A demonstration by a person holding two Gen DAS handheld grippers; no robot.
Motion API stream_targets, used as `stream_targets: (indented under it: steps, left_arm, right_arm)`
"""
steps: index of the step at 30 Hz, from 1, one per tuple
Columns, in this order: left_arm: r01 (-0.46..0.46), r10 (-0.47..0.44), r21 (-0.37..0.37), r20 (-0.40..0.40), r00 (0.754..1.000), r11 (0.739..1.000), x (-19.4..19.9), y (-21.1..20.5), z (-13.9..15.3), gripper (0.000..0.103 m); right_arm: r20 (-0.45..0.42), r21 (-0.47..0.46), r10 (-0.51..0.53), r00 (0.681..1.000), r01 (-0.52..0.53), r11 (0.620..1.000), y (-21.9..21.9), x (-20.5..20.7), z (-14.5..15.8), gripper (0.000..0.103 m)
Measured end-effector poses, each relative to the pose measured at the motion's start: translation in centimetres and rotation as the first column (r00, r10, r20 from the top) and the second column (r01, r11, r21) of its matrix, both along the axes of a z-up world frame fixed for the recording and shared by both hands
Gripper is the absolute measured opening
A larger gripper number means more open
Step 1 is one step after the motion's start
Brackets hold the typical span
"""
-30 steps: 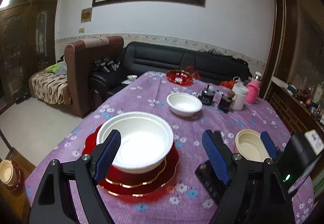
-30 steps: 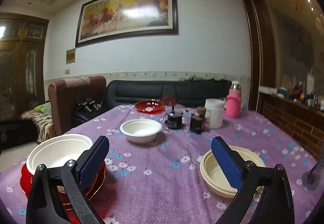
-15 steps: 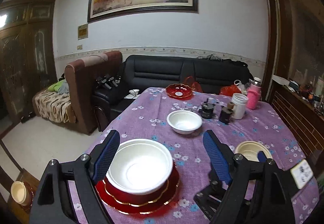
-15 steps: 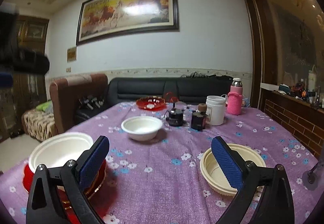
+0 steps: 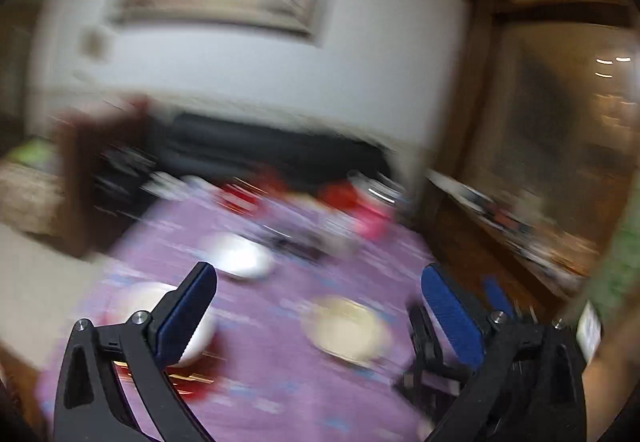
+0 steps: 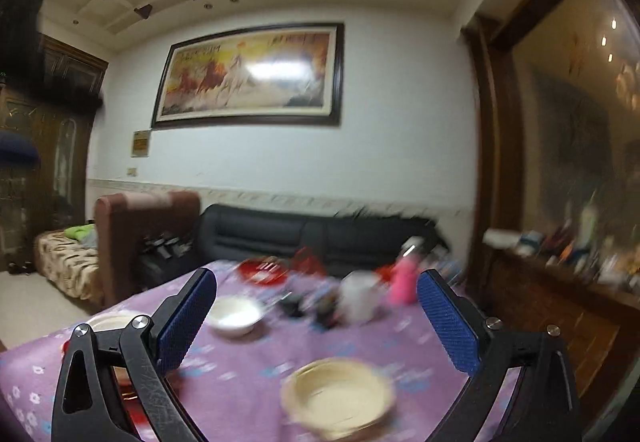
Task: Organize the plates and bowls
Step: 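Open both grippers and pull back from the bowl stack, then move to a third white paper bowl and grasp its rim with both grippers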
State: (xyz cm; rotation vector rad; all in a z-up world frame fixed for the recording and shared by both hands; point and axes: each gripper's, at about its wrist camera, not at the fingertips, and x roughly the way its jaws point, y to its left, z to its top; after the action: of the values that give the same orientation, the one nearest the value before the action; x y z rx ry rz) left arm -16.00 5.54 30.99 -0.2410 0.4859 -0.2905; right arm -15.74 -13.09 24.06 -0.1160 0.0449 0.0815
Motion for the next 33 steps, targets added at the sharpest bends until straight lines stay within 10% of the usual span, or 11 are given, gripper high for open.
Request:
stream_targets:
  steps: [3,10,18,23,28,33]
  left_arm:
    - [-0.001,-0.001,-0.021,-0.079,0.997,1.000,3.2,-1.6,3.2,0.102]
    - [-0.206,0.203,0.118,0.031,0.979,0.971,6.7,2.7,12.3,0.102]
    - [-0.330,0.339,0.190,-0.012,0.941,0.925,15.1,9.0,14.2,0.102]
    - [-0.296,0.320,0.181,-0.129,0.939,0.938,23.4,11.9,7.3,0.103]
    - [-0.244,0.277,0.137,-0.350,0.895,0.960,33.0,14.0,-5.2,0.102]
    - [-0.206,0.251,0.144,-0.530,0.810,0.968,39.2,14.4,-17.0,0.102]
  right_arm:
    - [-0.007,-0.023,-0.050,0.999,0.050,0.998,-3.5,0.7,5.7,0.102]
    - [0.067,-0.125,-0.163,0.984,0.170,0.978,-5.7,3.4,16.4,0.102]
    - [-0.102,-0.034,-0.138,0.985,0.135,0.990,-2.9,14.1,18.8,0.102]
    - [-0.343,0.034,-0.079,0.936,0.096,0.995,-0.7,24.5,13.3,0.102]
    - [-0.664,0.118,0.043,0.746,0.048,0.992,3.8,34.4,0.7,0.092]
    - [-0.809,0.144,0.105,0.578,0.021,0.989,8.1,39.3,-9.9,0.085]
